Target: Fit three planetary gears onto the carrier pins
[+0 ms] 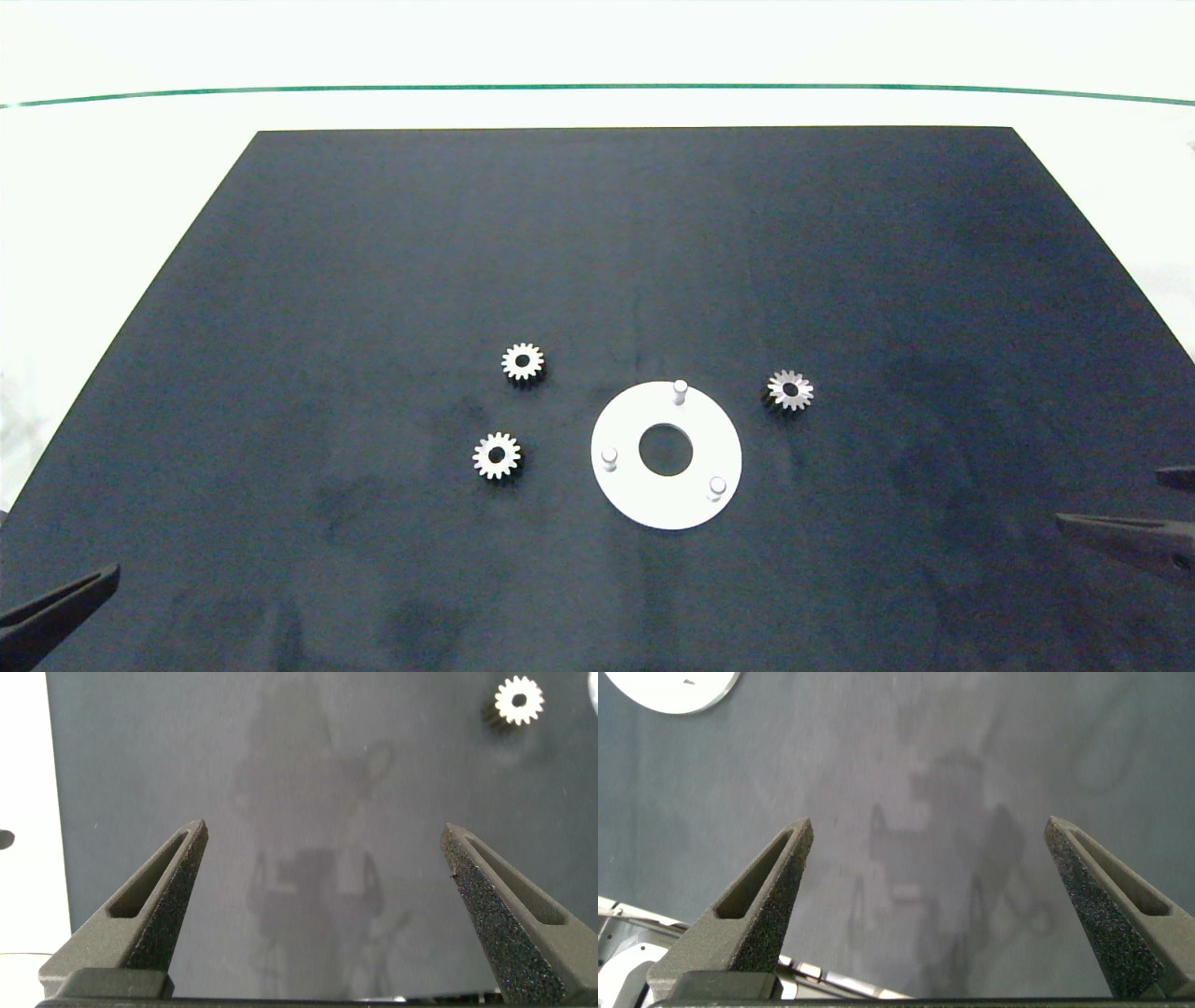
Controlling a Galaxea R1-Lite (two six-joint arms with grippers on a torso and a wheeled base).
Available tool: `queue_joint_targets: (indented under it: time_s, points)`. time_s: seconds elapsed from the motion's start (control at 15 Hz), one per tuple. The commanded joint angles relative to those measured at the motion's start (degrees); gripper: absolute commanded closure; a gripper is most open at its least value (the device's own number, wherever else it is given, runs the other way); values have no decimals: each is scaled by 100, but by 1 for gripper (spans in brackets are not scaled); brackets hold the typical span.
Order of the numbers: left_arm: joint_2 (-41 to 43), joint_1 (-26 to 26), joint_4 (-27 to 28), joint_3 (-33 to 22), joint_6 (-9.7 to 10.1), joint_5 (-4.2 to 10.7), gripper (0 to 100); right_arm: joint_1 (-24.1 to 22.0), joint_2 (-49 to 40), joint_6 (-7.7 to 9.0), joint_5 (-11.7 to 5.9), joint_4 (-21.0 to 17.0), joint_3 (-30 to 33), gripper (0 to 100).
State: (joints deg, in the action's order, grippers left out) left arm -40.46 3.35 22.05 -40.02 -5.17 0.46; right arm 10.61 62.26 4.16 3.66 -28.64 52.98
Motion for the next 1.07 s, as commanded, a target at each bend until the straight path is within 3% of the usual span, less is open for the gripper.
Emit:
queue_joint_targets:
  time_s: [0.07, 0.2, 0.53, 0.73, 0.8, 0.93, 1.07]
  points:
    - [-797, -19, -149, -129, 113, 6, 0, 12, 1438, 50, 21, -134, 740, 0]
    - [-1025, -1, -149, -252, 227, 6, 0, 3, 1869, 50, 21, -142, 1065, 0]
    - [-1306, -1, -149, -410, 236, 6, 0, 214, 2792, -3, 39, -177, 1953, 0]
    - [-1324, -1, -140, -445, 236, 6, 0, 627, 3003, -161, 30, -283, 2217, 0]
    - [-1324, -1, -140, -445, 236, 6, 0, 732, 3073, -117, 30, -564, 2392, 0]
    - [-1324, -1, -140, -454, 227, 15, 0, 829, 3302, 182, 30, -1188, 2972, 0]
    - [-1324, -1, -140, -454, 227, 15, 0, 838, 3513, 287, -23, -1250, 3271, 0]
